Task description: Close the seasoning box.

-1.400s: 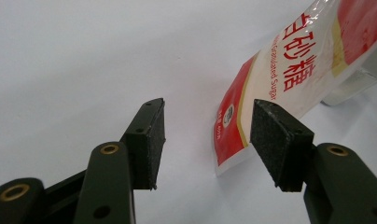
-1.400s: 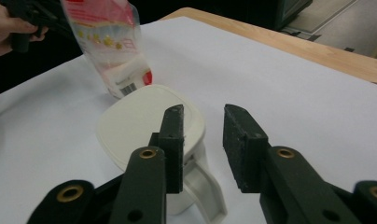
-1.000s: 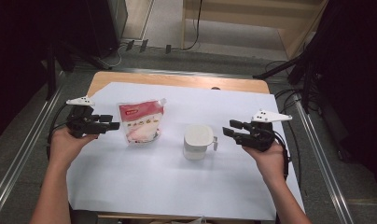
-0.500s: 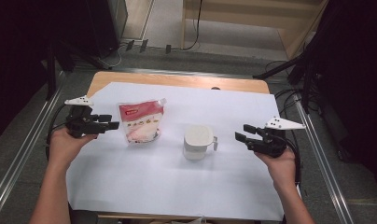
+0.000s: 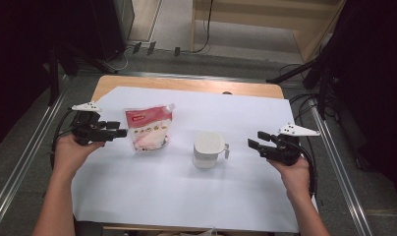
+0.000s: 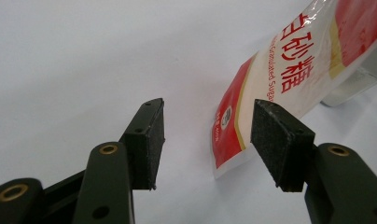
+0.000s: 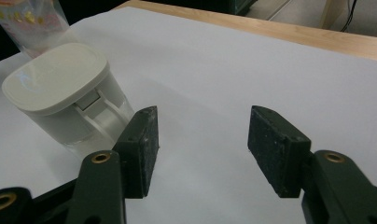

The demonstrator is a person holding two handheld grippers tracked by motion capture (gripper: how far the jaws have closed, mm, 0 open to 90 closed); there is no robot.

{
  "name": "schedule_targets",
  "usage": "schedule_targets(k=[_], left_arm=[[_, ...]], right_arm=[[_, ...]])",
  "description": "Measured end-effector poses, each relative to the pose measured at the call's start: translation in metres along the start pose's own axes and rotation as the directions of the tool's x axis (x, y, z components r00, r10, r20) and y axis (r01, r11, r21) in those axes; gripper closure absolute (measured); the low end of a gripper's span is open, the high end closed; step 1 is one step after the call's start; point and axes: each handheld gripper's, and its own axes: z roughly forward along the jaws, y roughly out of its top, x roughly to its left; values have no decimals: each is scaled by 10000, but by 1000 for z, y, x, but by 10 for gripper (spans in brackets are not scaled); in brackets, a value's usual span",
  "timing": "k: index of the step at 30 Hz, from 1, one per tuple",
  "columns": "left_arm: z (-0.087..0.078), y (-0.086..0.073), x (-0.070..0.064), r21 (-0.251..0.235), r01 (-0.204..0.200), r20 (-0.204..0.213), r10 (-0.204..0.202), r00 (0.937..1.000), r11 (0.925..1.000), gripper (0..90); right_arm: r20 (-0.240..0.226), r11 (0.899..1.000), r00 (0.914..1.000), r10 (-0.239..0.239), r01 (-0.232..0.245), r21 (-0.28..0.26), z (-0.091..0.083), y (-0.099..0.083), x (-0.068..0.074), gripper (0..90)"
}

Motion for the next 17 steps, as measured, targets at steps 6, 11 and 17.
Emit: schedule_targets(k=[6,11,17], left_arm=[[1,0,0,46,-13,44,13,10000,10000,452],[1,0,0,0,-3,66,3,10000,10000,447],[0,1,-1,-188,63,82,-61,9999,9998,440]], right_arm=[[45,9998,10000,70,-71,174,2,-1,-1,433],[-32,9997,9999,104,-104,224,4,-1,0,431],[-58,9998,9999,98,-97,195,4,-1,1,431]])
